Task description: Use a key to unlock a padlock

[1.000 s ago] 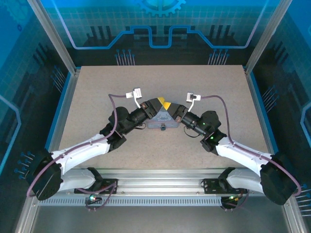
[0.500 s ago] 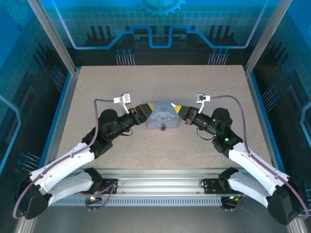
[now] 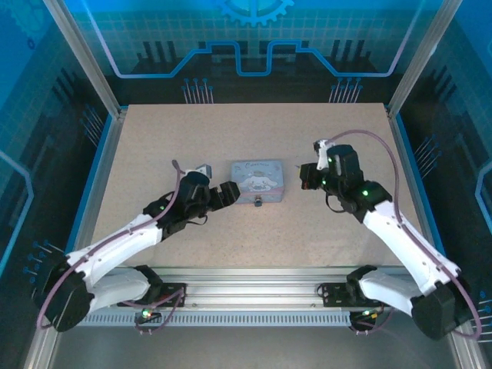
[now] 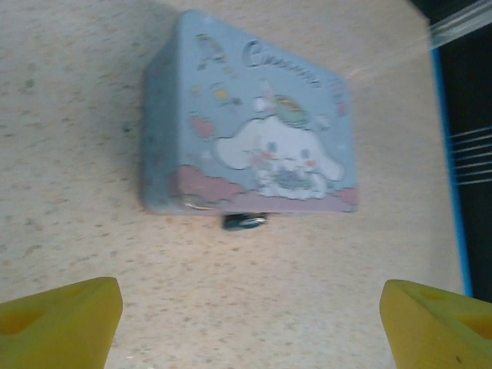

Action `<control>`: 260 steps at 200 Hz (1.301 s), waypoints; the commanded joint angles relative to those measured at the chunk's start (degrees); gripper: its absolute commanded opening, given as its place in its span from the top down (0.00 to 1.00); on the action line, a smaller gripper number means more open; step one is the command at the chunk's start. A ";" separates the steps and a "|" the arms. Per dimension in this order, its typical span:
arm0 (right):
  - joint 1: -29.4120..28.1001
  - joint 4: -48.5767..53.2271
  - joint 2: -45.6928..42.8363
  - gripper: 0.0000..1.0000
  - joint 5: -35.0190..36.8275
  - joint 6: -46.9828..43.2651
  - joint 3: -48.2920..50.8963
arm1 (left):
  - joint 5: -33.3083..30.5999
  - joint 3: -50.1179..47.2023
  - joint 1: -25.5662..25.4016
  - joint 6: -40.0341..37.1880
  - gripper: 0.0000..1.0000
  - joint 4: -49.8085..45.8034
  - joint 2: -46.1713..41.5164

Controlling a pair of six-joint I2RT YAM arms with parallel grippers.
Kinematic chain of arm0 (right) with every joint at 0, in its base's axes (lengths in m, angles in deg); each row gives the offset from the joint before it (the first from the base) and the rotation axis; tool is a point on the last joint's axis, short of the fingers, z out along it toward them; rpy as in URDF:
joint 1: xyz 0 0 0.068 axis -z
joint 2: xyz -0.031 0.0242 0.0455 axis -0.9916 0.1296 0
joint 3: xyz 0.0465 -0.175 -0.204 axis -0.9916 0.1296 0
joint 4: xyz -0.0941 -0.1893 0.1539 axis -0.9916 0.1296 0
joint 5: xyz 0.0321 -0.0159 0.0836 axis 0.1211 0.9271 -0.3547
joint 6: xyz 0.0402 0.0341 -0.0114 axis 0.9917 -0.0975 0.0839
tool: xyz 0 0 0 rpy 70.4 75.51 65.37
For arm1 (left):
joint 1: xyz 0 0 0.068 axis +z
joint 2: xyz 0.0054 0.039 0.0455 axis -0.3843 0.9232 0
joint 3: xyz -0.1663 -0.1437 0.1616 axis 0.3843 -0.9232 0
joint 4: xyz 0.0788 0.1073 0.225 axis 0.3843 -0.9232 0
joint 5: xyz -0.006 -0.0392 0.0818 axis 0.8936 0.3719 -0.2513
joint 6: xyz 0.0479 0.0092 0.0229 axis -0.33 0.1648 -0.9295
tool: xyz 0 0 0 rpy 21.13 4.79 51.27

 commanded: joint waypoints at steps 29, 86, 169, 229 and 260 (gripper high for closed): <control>0.15 8.85 15.63 1.00 14.56 -5.40 -7.22 | 0.56 5.73 4.13 -2.37 0.10 2.19 9.15; -3.81 7.29 30.90 1.00 16.30 -5.76 -13.49 | 7.34 12.35 8.01 -2.93 0.09 7.94 23.02; -9.20 7.19 35.92 1.00 14.15 -3.60 -14.21 | 10.89 18.46 9.47 -3.58 0.10 8.25 32.61; -10.85 7.06 31.53 1.00 14.18 -2.79 -10.00 | 10.25 16.01 10.02 -5.04 0.05 8.66 28.14; -9.54 7.89 30.86 1.00 15.85 -3.82 -10.43 | 10.30 11.24 9.93 -5.71 0.01 8.09 20.31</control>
